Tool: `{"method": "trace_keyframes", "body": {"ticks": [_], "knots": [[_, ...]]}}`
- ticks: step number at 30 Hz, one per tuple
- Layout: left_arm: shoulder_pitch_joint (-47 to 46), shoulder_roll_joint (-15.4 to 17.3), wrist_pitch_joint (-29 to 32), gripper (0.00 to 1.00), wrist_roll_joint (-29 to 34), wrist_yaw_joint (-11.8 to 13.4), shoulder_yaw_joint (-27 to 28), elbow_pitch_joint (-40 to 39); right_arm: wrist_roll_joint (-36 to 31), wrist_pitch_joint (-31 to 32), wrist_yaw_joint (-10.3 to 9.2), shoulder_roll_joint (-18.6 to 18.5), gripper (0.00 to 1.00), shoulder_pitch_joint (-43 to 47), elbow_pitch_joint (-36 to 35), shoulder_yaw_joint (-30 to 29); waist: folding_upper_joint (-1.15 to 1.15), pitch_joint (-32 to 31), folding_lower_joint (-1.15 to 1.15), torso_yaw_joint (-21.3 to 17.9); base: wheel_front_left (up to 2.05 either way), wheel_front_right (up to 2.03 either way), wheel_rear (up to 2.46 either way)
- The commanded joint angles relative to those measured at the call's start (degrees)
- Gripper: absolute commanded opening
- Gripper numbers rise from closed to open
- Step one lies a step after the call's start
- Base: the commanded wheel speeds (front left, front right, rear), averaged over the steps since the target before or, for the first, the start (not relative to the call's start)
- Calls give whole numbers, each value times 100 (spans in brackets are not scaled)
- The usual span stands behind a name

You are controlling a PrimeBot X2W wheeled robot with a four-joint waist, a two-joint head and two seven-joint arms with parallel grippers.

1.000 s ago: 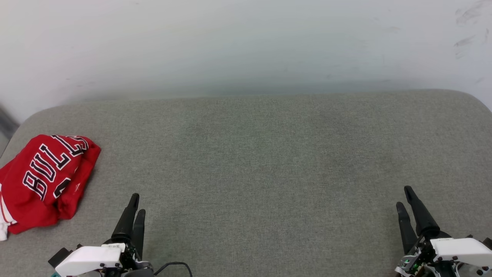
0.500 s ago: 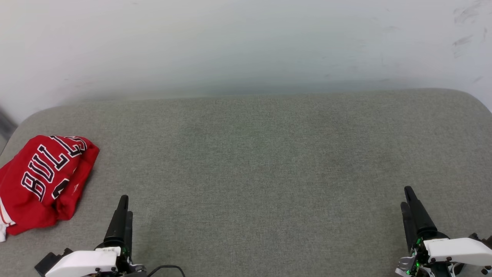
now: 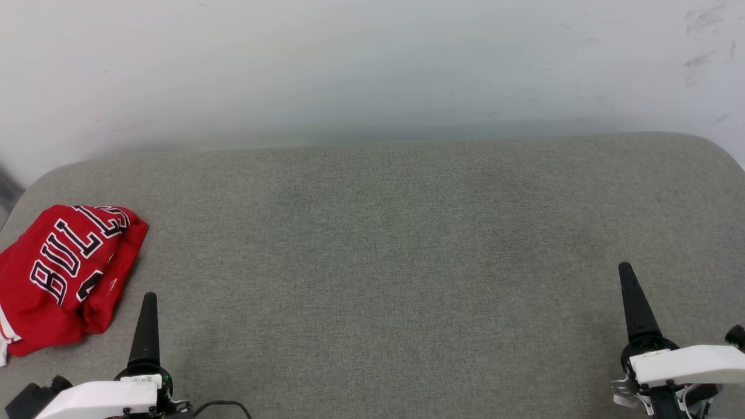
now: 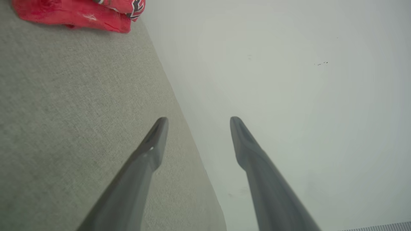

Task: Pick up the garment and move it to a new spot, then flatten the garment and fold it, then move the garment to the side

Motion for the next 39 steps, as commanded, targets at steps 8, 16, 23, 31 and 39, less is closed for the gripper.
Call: {"method": "trace_keyframes", "body": {"ticks": [8,16,23,31,39], "knots": [[-3,14,-199,100,1194,-11,109,-670,-1647,-215,0,-3,100,-163,-715,161,0,33,0,-10,0,0,0],[46,15,-350,100,2286,170,-27,-1176,-2805,-366,0,-2,100,-134,-1060,375,0,60,0,-32,0,0,0],[176,17,-472,100,3319,349,-508,-1595,-3609,-489,0,-2,100,-114,-1190,502,0,81,0,-53,0,0,0],[313,60,-606,100,4536,488,-1051,-1700,-4423,-623,0,0,100,-41,-1170,623,0,97,0,-84,0,0,0],[349,358,-716,100,5208,1120,-1649,-1593,-5006,-728,0,0,100,8,-1064,625,0,105,0,-101,0,0,0]]}}
